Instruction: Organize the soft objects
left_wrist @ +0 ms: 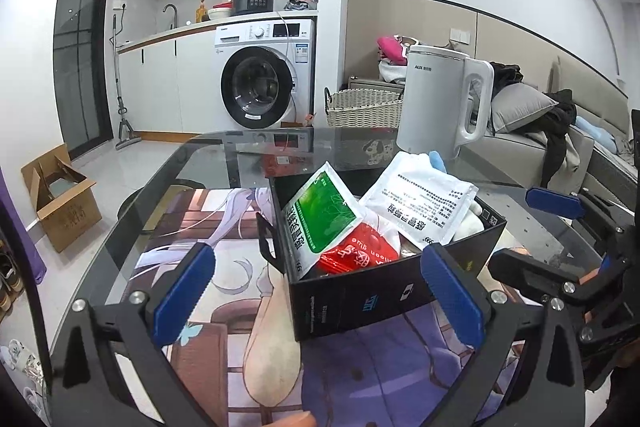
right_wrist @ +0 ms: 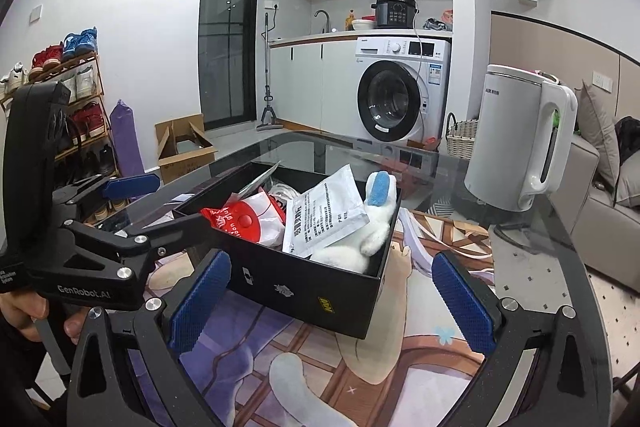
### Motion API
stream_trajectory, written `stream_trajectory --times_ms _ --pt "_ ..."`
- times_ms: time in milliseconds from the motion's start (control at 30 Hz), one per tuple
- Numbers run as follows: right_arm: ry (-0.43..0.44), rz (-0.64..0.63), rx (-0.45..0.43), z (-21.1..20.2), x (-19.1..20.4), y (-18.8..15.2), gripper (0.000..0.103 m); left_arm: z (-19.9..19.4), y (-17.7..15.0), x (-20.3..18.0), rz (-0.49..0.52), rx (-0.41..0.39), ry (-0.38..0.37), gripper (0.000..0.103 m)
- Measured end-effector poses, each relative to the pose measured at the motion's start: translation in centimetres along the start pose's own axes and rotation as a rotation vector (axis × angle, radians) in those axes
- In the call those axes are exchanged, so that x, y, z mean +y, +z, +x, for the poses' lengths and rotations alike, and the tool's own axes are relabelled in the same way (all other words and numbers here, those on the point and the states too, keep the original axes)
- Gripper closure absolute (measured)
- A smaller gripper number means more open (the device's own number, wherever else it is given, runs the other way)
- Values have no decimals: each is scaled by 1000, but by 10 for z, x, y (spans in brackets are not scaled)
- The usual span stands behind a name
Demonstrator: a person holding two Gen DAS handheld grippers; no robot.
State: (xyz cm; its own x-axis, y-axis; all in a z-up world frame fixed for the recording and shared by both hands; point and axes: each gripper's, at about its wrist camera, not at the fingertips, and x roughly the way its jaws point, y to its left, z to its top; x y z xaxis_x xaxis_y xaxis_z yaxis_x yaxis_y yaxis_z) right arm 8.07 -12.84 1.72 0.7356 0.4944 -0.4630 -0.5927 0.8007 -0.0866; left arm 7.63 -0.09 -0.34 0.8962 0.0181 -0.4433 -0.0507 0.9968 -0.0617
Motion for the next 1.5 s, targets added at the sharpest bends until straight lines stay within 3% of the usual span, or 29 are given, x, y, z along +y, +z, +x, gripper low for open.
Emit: stream_trajectory --times_ms 567,1500 --pt "-21 35 -51 -10 -7 -2 1 1 5 3 -7 4 5 0" --pt "-21 16 -44 -9 -3 -1 1 0 5 1 1 -1 8 0"
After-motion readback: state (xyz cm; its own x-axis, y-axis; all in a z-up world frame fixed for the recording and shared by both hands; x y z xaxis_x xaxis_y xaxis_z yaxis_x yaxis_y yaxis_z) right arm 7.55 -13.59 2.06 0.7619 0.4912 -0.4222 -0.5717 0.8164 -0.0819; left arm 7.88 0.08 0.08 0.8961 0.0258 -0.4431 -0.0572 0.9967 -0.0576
